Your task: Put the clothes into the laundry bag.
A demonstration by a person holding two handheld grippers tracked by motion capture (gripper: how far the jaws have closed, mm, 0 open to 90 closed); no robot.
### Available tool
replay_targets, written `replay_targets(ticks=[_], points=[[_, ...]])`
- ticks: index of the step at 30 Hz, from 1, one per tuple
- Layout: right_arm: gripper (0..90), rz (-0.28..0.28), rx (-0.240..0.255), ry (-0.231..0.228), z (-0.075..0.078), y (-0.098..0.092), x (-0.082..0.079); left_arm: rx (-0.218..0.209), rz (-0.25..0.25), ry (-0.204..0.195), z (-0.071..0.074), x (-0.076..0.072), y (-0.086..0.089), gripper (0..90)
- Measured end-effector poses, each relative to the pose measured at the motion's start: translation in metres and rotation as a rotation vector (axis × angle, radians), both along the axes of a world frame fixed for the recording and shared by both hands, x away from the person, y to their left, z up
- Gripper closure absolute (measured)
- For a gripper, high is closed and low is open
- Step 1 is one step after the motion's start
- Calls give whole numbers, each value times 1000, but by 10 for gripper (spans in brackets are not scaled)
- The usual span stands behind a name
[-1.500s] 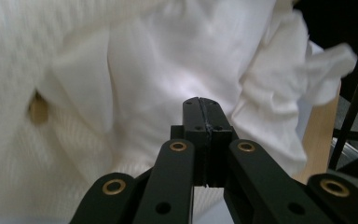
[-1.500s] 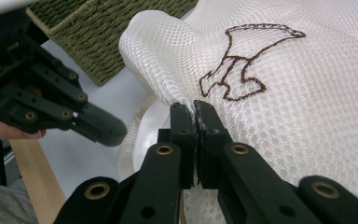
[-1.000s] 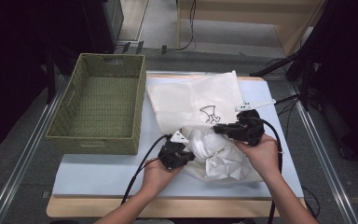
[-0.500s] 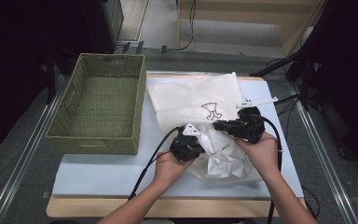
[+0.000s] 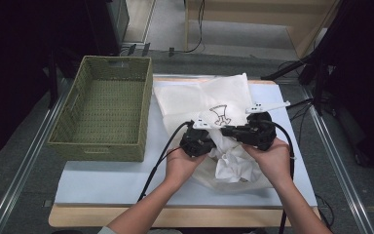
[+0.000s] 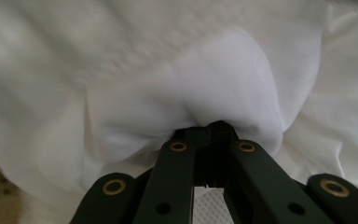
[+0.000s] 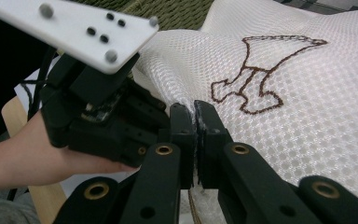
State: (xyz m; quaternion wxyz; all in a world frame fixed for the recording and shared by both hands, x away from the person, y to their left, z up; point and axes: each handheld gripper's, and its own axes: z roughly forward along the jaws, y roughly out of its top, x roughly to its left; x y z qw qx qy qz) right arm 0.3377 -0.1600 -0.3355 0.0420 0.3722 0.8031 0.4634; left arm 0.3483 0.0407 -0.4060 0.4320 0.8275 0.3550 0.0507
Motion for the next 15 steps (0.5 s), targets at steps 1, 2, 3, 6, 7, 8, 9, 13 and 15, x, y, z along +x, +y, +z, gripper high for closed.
replay_targets(ticks=[1, 2, 3, 6, 7, 8, 9, 13, 15], points=[[880, 0, 2, 0, 0, 0, 0, -1, 11, 2, 1, 2, 0, 900], [880, 0, 5, 3, 0, 1, -1, -3, 17, 0, 2, 5, 1, 900], [880, 2, 7, 3, 0, 1, -1, 2, 22, 0, 2, 7, 1, 900], [879, 3, 9, 8, 0, 2, 0, 3, 38, -1, 3, 14, 3, 900], [879, 3, 10, 11, -1, 2, 0, -3, 53, 1, 3, 18, 4, 900], [879, 1, 6, 15, -2, 2, 0, -3, 53, 6, 4, 20, 6, 900], [879, -1, 3, 18, -3, 3, 1, 1, 62, 9, 3, 24, 7, 900], [879, -5, -7, 35, -12, 4, 5, 16, 63, 28, 2, 31, 12, 900], [878, -5, -24, 35, -18, 5, 7, 24, 54, 36, 2, 29, 14, 900]])
